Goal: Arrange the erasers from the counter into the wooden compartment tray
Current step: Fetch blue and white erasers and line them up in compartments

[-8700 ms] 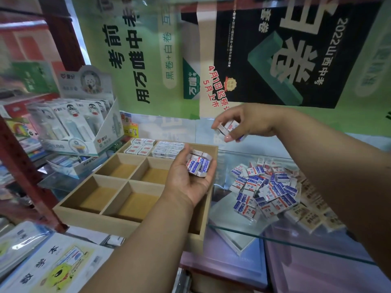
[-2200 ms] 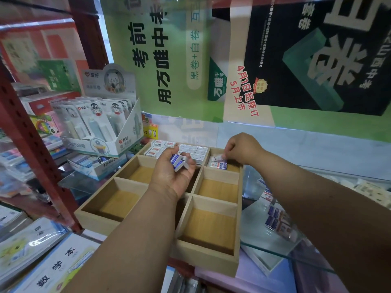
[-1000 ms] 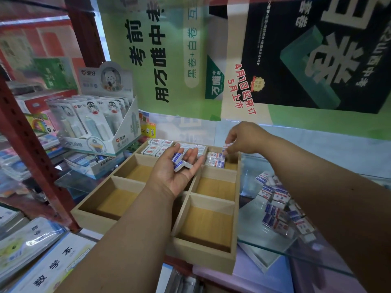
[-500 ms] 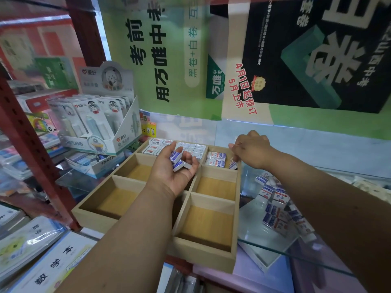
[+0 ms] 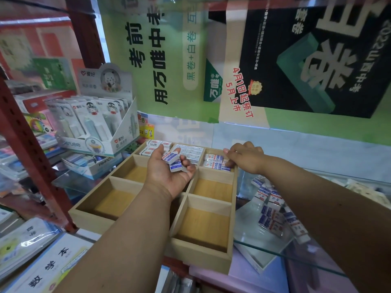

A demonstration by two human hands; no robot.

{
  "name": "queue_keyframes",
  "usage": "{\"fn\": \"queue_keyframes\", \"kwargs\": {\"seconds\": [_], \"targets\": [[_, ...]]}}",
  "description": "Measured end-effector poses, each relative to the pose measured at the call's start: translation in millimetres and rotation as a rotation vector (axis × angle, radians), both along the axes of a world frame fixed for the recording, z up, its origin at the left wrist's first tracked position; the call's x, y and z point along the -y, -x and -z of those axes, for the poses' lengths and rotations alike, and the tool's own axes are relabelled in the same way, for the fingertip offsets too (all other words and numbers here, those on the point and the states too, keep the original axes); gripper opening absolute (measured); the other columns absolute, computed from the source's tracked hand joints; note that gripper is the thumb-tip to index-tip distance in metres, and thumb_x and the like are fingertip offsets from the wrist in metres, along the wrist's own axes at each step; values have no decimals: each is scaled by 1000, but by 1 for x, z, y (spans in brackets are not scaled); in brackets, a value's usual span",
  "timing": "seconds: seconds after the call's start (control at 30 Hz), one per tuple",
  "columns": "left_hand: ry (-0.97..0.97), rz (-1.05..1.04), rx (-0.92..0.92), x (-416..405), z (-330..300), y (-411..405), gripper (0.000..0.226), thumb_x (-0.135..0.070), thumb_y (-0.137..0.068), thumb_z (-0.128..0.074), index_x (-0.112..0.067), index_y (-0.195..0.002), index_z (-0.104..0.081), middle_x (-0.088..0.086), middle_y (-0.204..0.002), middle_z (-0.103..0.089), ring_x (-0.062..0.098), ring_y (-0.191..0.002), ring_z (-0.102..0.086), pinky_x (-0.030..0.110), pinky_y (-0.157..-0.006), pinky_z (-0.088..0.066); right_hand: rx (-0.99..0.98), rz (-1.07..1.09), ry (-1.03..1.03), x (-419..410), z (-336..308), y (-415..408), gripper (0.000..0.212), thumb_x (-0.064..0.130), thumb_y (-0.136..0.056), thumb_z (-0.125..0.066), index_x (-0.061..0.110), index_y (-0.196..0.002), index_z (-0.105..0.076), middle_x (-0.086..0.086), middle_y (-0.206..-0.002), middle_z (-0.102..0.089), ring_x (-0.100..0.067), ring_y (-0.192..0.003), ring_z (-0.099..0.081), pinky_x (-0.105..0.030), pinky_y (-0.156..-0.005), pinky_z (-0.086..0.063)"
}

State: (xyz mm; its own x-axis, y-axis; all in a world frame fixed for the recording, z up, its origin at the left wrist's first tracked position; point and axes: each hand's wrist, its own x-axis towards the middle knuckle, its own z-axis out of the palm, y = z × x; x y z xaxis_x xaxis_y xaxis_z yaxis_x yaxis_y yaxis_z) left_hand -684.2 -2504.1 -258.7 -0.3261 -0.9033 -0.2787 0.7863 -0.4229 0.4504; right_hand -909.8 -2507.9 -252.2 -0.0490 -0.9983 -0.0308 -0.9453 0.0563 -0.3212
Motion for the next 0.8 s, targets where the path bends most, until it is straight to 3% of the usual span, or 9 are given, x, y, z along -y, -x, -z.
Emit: {"fn": "queue_keyframes", "kwargs": {"seconds": [0.13, 0.23, 0.3, 0.33, 0.43, 0.53, 0.67, 0.8], "targets": [[25, 15, 22, 0, -1, 1, 45, -54, -93, -40, -12, -93, -56, 7, -67, -47, 17, -56, -41, 24, -56, -33, 37, -41, 229, -8, -17, -25, 43, 45, -100, -31, 20, -105, -66, 5, -118, -52, -19, -119, -36, -34, -95, -24], [51, 13, 44, 2, -2, 1, 54, -61, -94, -34, -13, -93, -57, 7, -66, -48, 16, -53, -41, 22, -52, -33, 383, -225, 353, -15, -32, -64, 25, 34, -94, -55, 19, -109, -68, 4, -103, -60, -16, -105, -50, -24, -87, -36], [101, 41, 69, 1, -3, 3, 66, -67, -93, -29, -11, -92, -64, 6, -71, -59, 13, -54, -45, 19, -48, -33, 627, -306, 279, -24, -40, -88, 25, 24, -84, -69, 14, -108, -68, 6, -94, -64, -8, -86, -59, -15, -76, -42], [127, 60, 78, 0, -4, 4, 70, -68, -93, -27, -11, -91, -66, 5, -77, -66, 11, -55, -51, 17, -47, -33, 647, -339, 267, -25, -40, -96, 28, 22, -80, -74, 13, -106, -69, 8, -90, -65, -6, -77, -59, -15, -72, -44], [170, 83, 76, -1, -4, 7, 62, -65, -94, -29, -12, -105, -59, 4, -84, -71, 9, -58, -62, 15, -44, -34, 550, -330, 314, -22, -37, -109, 32, 20, -72, -80, 17, -102, -70, 12, -85, -64, -5, -67, -56, -22, -70, -47], [207, 95, 104, -1, -3, 6, 59, -63, -94, -30, -13, -102, -59, 1, -78, -67, 8, -57, -55, 17, -45, -32, 527, -300, 339, -19, -36, -110, 25, 17, -74, -78, 15, -98, -72, 4, -83, -69, -7, -68, -59, -23, -71, -49], [216, 110, 124, -2, -2, 6, 48, -58, -95, -35, -15, -102, -57, 1, -78, -66, 7, -54, -56, 16, -41, -37, 442, -334, 355, -21, -38, -107, 21, 14, -75, -76, 15, -96, -74, 3, -91, -73, -2, -66, -58, -18, -69, -47], [174, 89, 112, -3, -4, 7, 39, -55, -91, -47, -18, -100, -53, 2, -78, -59, 8, -52, -52, 16, -41, -38, 435, -296, 386, -18, -44, -92, 16, 15, -74, -78, 12, -89, -76, 9, -77, -69, 8, -59, -55, -5, -57, -39]]}}
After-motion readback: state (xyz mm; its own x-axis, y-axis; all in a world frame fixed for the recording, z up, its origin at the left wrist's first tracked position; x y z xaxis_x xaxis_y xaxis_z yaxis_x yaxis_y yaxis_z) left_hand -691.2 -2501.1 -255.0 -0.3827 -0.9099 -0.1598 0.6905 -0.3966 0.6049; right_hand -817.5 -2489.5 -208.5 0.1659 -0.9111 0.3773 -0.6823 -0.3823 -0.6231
